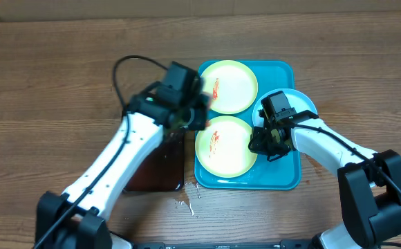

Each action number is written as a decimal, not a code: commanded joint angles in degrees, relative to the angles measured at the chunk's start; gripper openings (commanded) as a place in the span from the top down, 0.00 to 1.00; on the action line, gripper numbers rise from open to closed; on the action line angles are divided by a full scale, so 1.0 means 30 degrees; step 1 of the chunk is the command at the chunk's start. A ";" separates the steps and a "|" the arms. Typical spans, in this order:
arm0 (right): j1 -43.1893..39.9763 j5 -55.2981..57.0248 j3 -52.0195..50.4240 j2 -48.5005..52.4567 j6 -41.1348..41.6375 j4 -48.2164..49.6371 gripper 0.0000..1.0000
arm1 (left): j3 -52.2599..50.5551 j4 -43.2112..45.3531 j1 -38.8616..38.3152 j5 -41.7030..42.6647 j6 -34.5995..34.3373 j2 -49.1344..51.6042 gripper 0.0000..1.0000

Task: Clean dirty plates on tray and stack at the side
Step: 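Lift the sponge with the left gripper and move it onto the lower yellow plate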

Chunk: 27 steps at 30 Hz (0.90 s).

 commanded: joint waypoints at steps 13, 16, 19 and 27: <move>0.0051 0.1829 -0.0219 0.0984 0.0357 0.0044 0.96 | 0.1479 -0.2113 -0.1370 -0.1443 -0.1078 0.7023 0.96; 0.0051 0.1836 -0.0219 0.0984 0.0350 0.0036 0.96 | 0.2244 -0.3599 -0.1370 -0.4991 -0.0597 0.7213 0.96; 0.0051 0.1836 -0.0219 0.0984 0.0357 0.0044 0.96 | 0.2251 -0.3402 -0.1370 -0.5289 0.0124 0.7257 0.96; 0.0051 0.1836 -0.0219 0.0984 0.0350 0.0051 0.96 | 0.2251 -0.1588 -0.1632 0.0969 0.1056 0.7861 0.96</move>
